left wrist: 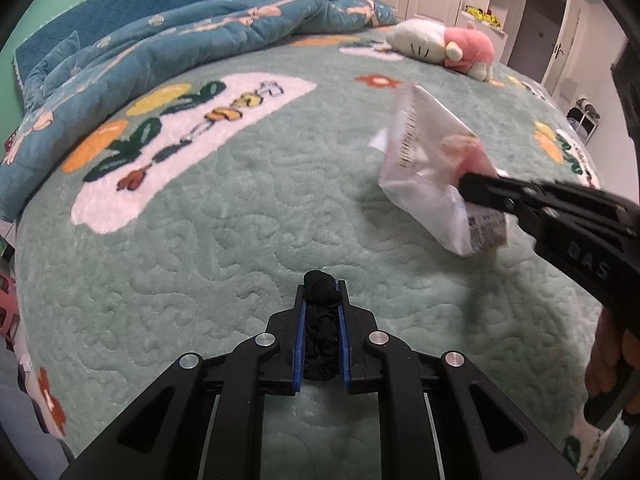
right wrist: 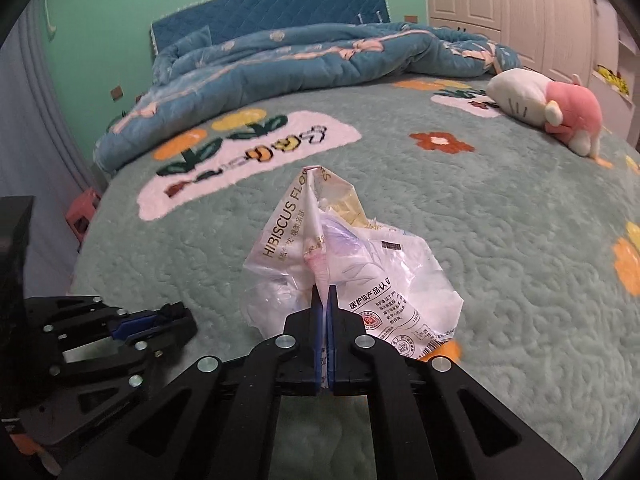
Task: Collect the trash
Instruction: 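Carry the hair tie and plastic bag off the bed over the orange bin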
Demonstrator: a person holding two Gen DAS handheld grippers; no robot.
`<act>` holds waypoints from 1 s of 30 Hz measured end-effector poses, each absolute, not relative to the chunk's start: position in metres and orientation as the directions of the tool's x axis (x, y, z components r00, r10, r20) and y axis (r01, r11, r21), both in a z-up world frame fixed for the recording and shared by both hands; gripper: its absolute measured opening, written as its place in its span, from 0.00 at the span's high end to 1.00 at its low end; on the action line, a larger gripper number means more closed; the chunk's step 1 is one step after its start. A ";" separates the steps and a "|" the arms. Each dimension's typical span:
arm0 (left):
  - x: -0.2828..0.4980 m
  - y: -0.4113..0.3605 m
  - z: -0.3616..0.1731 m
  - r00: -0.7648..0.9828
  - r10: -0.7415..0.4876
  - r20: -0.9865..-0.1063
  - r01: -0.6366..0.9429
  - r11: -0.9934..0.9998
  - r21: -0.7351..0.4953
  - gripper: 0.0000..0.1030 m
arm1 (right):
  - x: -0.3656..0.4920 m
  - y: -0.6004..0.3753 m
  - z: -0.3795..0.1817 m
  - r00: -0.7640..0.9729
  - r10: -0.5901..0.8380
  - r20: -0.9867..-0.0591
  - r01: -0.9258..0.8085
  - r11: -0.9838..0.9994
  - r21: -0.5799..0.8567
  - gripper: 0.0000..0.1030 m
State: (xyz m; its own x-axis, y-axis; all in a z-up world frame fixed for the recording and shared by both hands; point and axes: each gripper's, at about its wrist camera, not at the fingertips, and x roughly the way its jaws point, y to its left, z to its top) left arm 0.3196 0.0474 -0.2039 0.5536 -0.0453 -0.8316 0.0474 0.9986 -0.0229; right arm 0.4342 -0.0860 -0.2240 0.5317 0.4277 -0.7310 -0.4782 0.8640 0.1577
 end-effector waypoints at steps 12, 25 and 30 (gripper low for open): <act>0.262 0.011 -0.144 0.604 -0.090 -0.792 0.123 0.992 -0.019 0.86 | 0.324 -0.137 -0.149 0.591 0.427 -0.684 -0.432 0.884 0.179 0.98; 0.177 -0.111 -0.087 0.619 -0.274 -0.736 0.397 0.918 -0.007 0.86 | 0.174 -0.273 -0.094 0.731 0.287 -0.620 -0.203 0.958 0.204 0.98; 0.151 -0.173 -0.083 0.574 -0.359 -0.736 0.530 0.848 -0.001 0.86 | 0.123 -0.334 -0.089 0.775 0.201 -0.599 -0.083 0.972 0.218 0.98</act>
